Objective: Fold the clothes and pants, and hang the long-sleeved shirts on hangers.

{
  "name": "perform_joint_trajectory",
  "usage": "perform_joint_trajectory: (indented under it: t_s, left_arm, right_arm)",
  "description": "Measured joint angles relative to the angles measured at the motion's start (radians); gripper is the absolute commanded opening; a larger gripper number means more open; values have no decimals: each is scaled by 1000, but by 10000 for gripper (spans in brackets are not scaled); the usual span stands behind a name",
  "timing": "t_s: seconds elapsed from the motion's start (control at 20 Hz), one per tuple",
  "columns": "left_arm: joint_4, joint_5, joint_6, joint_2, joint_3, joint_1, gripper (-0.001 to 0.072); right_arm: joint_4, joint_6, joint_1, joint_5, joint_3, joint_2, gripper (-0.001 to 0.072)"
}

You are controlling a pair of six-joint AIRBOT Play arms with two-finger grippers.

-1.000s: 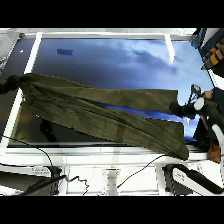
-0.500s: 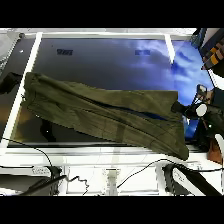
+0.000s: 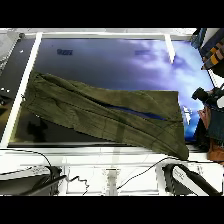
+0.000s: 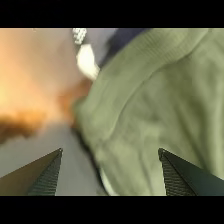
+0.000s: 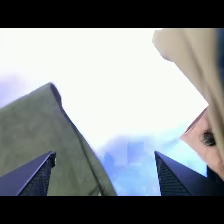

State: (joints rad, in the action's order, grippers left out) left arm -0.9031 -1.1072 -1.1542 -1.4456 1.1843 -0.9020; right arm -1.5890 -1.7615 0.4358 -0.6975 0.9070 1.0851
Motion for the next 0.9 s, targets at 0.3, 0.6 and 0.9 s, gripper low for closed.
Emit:
perform_joint_trajectory:
  t_s: [0.3,0.6,0.9]
  left_arm:
    - [99,145,32,-58,-183,7,699]
    - [338,278,181,-159,-216,84,324]
    - [420,271,231,-123,-180,87,48]
  right_arm:
    - [108,0,16,-16,11,2,693]
    - [188,0,18,-20,13,2,692]
    - [196,59,18,-18,27,43,668]
